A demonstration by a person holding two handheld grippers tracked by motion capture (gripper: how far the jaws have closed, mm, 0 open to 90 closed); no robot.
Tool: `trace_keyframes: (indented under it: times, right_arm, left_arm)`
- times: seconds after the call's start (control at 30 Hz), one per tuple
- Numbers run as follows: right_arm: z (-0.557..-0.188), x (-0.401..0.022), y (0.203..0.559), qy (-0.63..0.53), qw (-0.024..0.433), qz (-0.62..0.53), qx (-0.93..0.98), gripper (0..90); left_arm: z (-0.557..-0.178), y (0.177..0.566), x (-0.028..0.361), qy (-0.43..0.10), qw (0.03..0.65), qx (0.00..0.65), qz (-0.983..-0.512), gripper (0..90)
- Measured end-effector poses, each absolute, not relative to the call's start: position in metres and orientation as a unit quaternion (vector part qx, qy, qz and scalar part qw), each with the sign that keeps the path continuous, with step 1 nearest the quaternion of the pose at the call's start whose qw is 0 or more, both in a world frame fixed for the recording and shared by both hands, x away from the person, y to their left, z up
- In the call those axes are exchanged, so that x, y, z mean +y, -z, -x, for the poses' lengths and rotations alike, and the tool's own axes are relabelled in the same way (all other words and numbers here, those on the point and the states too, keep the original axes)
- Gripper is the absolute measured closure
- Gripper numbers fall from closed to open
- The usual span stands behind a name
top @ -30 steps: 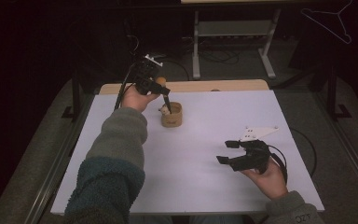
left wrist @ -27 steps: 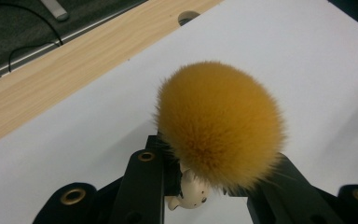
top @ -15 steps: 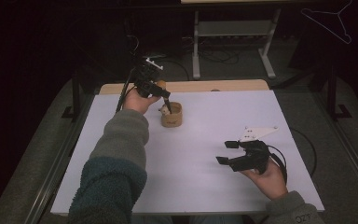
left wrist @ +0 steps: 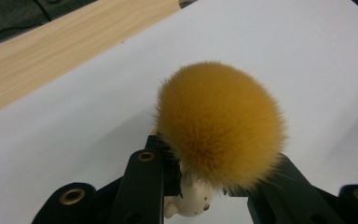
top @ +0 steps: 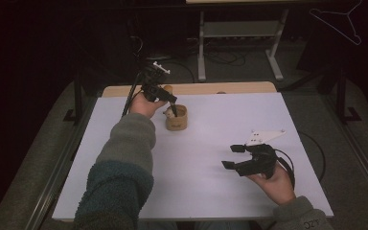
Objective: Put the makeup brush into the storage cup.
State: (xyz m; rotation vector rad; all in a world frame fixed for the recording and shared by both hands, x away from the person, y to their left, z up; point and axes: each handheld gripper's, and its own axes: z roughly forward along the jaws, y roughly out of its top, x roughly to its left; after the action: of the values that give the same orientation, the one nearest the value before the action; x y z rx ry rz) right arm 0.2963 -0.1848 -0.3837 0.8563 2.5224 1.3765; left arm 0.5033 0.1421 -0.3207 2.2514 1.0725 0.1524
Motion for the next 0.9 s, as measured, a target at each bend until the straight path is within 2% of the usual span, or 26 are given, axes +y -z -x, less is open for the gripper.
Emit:
trace_keyframes:
  times: [0.17, 0.43, 0.9]
  right_arm:
    - [-0.296, -0.185, 0.384, -0.458, 0.070, -0.284, 0.839, 30.5]
    - [-0.297, -0.184, 0.384, -0.459, 0.068, -0.280, 0.841, 30.5]
    - [-0.297, -0.186, 0.384, -0.459, 0.071, -0.283, 0.839, 30.5]
  left_arm:
    - [-0.504, 0.323, 0.142, -0.069, 0.313, 0.407, -0.855, 70.7]
    - [-0.504, 0.320, 0.149, -0.086, 0.318, 0.418, -0.847, 59.0]
    - [-0.495, 0.319, 0.163, -0.087, 0.330, 0.413, -0.844, 57.9]
